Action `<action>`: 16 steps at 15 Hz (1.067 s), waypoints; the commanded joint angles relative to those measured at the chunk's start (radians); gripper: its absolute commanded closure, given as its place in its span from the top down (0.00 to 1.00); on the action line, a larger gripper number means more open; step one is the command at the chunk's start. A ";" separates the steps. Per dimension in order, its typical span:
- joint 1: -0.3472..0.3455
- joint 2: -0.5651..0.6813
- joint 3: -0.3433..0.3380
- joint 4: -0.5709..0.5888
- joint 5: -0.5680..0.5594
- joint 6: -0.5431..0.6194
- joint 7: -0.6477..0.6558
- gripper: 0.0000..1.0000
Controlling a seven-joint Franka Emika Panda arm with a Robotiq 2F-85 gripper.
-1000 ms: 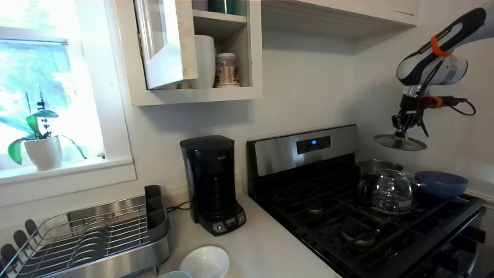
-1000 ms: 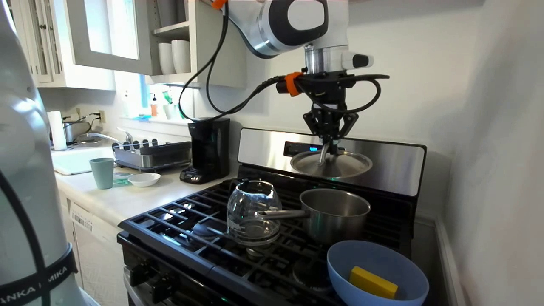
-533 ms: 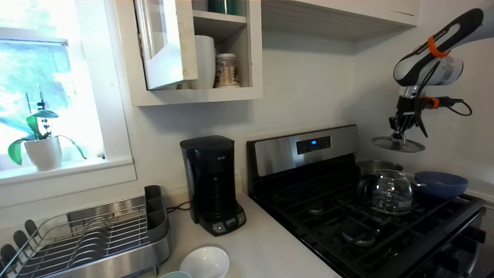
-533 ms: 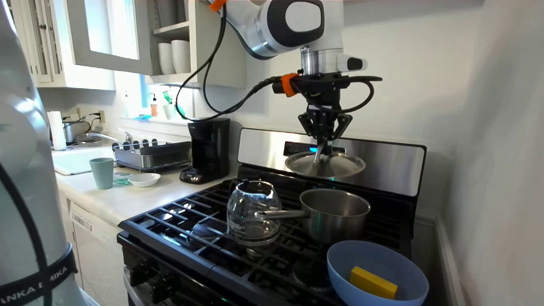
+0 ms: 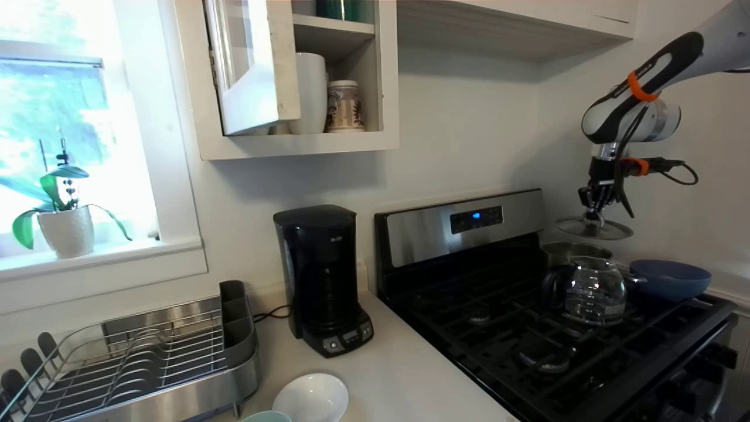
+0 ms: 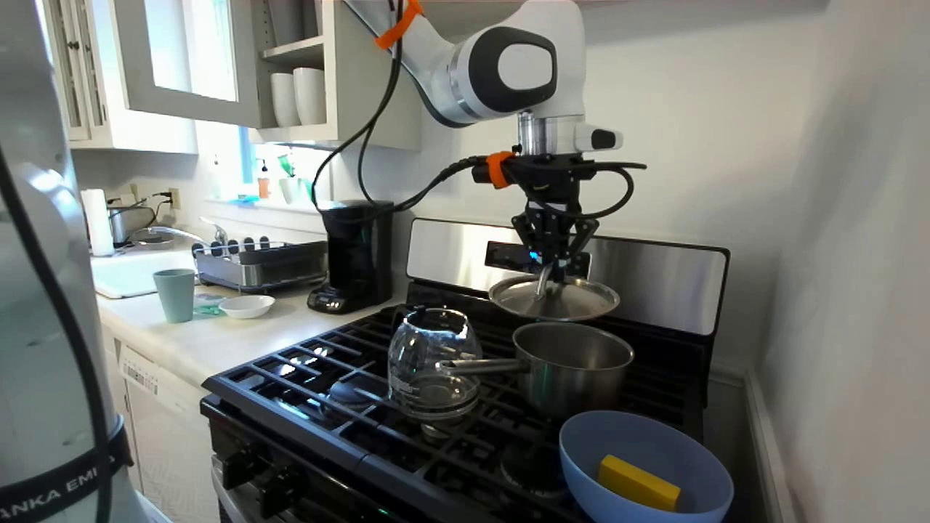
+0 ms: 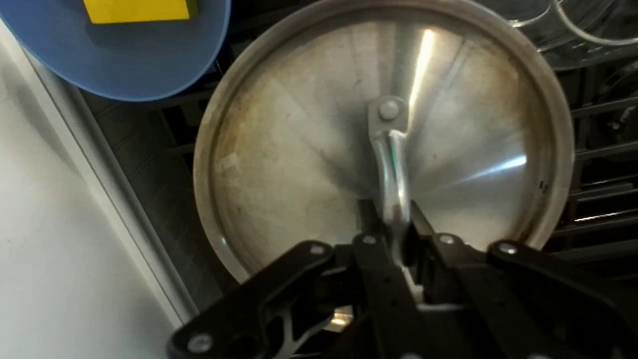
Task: Put the lid on the pot
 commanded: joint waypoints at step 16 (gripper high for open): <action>-0.027 0.339 0.048 0.279 0.034 -0.008 0.086 0.04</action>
